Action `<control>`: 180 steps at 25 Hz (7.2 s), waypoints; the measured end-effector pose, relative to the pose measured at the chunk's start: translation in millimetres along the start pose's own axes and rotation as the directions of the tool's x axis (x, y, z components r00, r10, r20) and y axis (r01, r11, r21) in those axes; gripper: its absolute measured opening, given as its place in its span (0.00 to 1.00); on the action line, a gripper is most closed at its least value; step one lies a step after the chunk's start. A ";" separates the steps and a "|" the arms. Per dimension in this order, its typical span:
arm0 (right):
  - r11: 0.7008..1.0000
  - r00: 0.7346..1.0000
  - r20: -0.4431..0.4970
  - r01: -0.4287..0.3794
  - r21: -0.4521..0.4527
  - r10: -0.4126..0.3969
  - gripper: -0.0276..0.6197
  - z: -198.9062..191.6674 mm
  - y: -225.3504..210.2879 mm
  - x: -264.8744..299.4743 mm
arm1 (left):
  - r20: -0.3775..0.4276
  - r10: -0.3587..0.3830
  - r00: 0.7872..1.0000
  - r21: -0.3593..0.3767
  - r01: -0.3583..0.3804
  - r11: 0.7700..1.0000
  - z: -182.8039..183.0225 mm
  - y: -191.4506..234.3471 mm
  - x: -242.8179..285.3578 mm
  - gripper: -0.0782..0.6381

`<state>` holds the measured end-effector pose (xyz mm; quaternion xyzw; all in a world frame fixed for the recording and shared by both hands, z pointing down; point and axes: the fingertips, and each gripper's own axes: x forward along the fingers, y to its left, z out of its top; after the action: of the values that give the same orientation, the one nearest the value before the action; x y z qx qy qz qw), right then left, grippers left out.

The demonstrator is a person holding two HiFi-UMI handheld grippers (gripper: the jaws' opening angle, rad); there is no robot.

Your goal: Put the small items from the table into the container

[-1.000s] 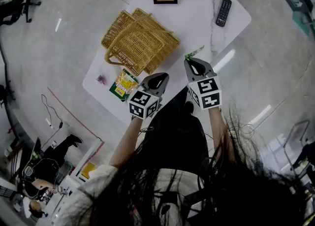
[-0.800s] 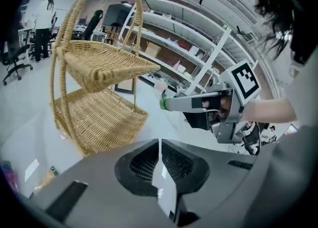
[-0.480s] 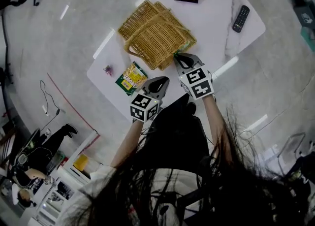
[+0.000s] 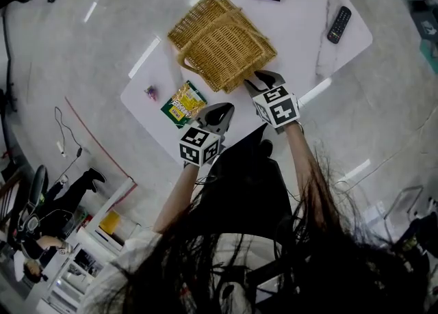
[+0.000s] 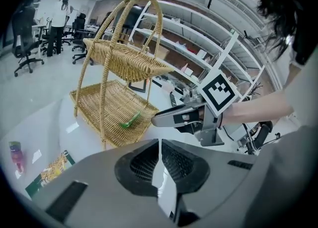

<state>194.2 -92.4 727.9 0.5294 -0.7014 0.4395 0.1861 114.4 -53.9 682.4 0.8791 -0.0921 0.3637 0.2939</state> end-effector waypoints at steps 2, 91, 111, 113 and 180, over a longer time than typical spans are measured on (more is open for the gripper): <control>1.000 1.000 0.022 0.012 0.028 -0.012 0.27 -2.4 -1.2 -7.0 | 0.006 -0.002 1.000 0.003 0.002 1.000 0.8 -3.8 -0.2 0.13; 0.987 0.982 -0.141 -0.138 -0.082 0.125 0.18 -53.3 226.8 80.9 | 0.205 0.219 0.954 -0.252 -0.164 0.954 -105.1 68.0 -198.7 0.12; 0.895 0.933 -0.276 0.094 -0.436 -0.232 0.40 -71.9 186.9 163.1 | 0.173 0.224 0.959 -0.289 -0.168 0.943 -133.8 134.2 -217.0 0.12; 0.892 0.930 -0.287 0.084 -0.445 -0.231 0.36 -70.9 189.9 161.8 | 0.170 0.225 0.960 -0.296 -0.168 0.940 -138.0 134.9 -220.3 0.12; 0.910 0.942 -0.148 0.239 -0.338 -0.302 0.15 105.9 55.3 -105.6 | 0.297 0.313 0.902 -0.292 -0.227 0.929 44.6 37.5 -261.3 0.12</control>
<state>204.8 -114.5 570.4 0.5390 -0.6600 0.3419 0.3962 -61.3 -123.8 493.0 0.8627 -0.3083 0.2299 0.3285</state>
